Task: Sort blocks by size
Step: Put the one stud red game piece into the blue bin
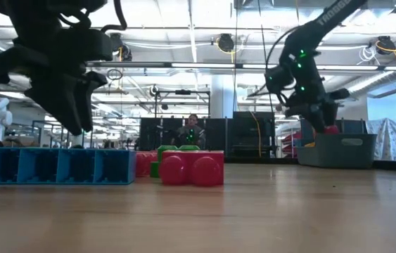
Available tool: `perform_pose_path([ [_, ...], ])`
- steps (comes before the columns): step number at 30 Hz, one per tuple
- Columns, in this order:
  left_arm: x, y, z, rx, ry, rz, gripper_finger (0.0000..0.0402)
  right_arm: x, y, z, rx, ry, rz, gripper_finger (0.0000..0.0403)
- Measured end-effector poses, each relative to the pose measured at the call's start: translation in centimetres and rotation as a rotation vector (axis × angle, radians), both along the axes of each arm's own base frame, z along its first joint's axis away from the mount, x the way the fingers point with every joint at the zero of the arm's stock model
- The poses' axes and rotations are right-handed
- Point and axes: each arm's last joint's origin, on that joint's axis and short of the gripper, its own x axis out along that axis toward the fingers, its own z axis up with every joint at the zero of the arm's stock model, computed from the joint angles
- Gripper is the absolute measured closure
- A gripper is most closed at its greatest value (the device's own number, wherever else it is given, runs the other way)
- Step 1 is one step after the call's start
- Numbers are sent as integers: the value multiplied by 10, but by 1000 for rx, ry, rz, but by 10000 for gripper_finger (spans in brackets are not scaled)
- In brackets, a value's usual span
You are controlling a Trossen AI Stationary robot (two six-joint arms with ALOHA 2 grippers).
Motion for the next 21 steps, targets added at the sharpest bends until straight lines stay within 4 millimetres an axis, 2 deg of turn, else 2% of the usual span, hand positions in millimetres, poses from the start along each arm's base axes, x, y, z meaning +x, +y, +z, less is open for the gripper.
perform_pose_path([
  [5,1,6,0,5,0,13,285,-8,-1,-14,25,-6,-2,270],
  [10,2,9,0,6,0,29,285,-8,-1,-18,11,-15,12,249],
  [16,3,11,0,13,1,23,285,-7,-2,-7,-63,-72,15,218],
  [21,3,12,0,16,1,18,285,-10,5,15,-152,-143,19,207],
])
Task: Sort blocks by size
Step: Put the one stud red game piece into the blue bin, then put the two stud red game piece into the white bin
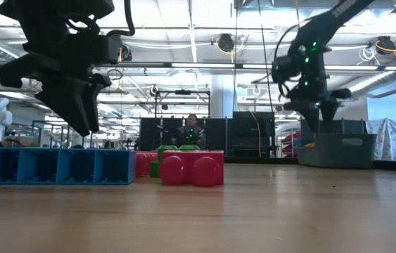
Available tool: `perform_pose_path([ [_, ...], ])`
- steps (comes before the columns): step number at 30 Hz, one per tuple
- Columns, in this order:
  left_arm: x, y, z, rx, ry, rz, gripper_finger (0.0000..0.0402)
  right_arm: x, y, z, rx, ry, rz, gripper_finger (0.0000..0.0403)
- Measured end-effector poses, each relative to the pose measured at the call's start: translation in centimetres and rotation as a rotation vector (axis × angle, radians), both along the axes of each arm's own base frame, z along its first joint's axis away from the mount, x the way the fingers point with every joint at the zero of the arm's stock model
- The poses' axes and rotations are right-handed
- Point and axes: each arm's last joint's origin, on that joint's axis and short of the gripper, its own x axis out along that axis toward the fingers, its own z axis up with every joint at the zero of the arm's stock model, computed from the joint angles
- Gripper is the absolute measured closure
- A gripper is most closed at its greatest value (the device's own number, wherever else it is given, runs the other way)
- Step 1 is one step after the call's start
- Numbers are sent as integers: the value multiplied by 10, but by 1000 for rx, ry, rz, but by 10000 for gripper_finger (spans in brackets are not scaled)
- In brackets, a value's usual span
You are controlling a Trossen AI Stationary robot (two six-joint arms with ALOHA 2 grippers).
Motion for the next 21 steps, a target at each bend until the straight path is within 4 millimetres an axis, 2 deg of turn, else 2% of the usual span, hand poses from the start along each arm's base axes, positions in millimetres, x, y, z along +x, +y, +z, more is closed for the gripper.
perform_pose_path([
  [5,2,0,1,15,-16,-25,285,9,18,27,-123,-130,59,208],
  [10,7,0,3,20,-72,-60,285,28,44,46,-211,-253,181,209],
  [21,14,7,7,-18,-130,-70,285,77,113,54,-218,-393,503,209],
])
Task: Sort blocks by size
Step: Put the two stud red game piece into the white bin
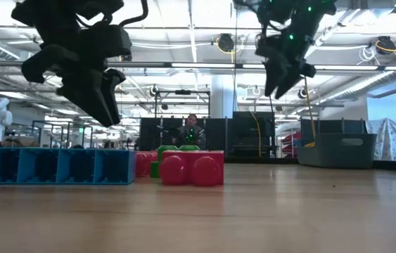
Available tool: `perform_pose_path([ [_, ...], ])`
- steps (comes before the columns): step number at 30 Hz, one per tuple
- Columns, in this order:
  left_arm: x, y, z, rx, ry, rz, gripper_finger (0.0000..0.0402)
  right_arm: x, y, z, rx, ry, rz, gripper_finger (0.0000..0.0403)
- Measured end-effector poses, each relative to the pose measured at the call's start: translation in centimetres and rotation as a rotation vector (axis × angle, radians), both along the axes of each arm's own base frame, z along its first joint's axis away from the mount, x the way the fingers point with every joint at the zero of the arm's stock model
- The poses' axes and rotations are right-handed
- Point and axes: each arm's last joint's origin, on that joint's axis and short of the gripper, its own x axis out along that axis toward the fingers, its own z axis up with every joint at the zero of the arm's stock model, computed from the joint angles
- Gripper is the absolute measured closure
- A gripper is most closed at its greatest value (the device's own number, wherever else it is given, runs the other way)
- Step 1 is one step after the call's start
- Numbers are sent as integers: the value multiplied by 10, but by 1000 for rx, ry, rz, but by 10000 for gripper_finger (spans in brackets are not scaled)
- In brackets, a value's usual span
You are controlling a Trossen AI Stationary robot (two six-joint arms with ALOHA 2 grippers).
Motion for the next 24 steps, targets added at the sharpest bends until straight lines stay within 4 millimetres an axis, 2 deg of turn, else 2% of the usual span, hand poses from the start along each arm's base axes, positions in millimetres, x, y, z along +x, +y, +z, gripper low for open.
perform_pose_path([
  [6,5,-3,4,-41,-59,-78,285,25,44,2,-1,-112,133,209],
  [12,6,-2,5,-28,-71,-87,285,54,83,-18,17,-133,252,209],
  [15,7,-1,5,-5,-75,-66,285,70,97,-31,5,-148,309,209],
  [18,7,2,5,30,-87,25,285,84,106,-44,-5,-164,353,209],
  [24,6,19,3,33,-70,196,279,98,117,-67,0,-139,380,209],
])
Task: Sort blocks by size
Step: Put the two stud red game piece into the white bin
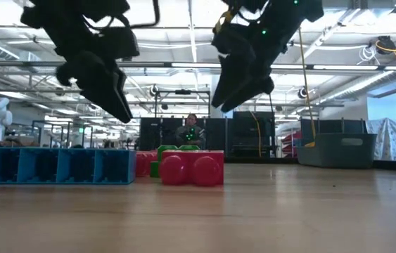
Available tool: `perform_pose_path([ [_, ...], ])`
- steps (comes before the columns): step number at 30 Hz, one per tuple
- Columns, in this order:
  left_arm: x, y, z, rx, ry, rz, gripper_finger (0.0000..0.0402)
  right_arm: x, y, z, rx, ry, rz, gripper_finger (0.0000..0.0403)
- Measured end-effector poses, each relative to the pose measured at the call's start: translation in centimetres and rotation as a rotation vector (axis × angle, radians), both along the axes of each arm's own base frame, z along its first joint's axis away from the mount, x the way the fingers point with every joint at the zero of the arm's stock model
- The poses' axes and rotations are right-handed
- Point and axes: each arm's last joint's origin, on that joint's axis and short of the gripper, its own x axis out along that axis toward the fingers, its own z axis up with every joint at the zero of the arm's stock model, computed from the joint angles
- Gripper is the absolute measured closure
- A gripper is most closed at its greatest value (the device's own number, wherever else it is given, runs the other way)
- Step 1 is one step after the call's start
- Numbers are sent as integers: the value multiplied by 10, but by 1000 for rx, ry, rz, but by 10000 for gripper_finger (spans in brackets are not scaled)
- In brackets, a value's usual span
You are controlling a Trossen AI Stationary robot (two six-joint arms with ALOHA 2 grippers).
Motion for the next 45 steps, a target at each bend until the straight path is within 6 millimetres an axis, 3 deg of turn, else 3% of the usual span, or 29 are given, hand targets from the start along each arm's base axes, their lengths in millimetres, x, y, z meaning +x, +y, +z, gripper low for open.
perform_pose_path([
  [5,-1,11,-1,-31,20,33,245,11,3,-17,0,0,6,209],
  [12,0,13,-1,-5,27,-3,221,33,5,-53,-111,12,152,205],
  [22,0,11,-1,-15,37,-76,220,44,5,-84,-172,50,230,132],
  [27,2,11,1,5,11,-103,220,46,-1,-97,-162,72,205,121],
  [32,5,11,2,20,-14,-121,221,47,-2,-100,-162,66,201,162],
  [40,8,9,5,-6,-63,-146,221,49,-3,-98,-169,39,195,287],
  [45,10,9,6,-22,-81,-159,221,51,-1,-97,-172,19,195,289],
])
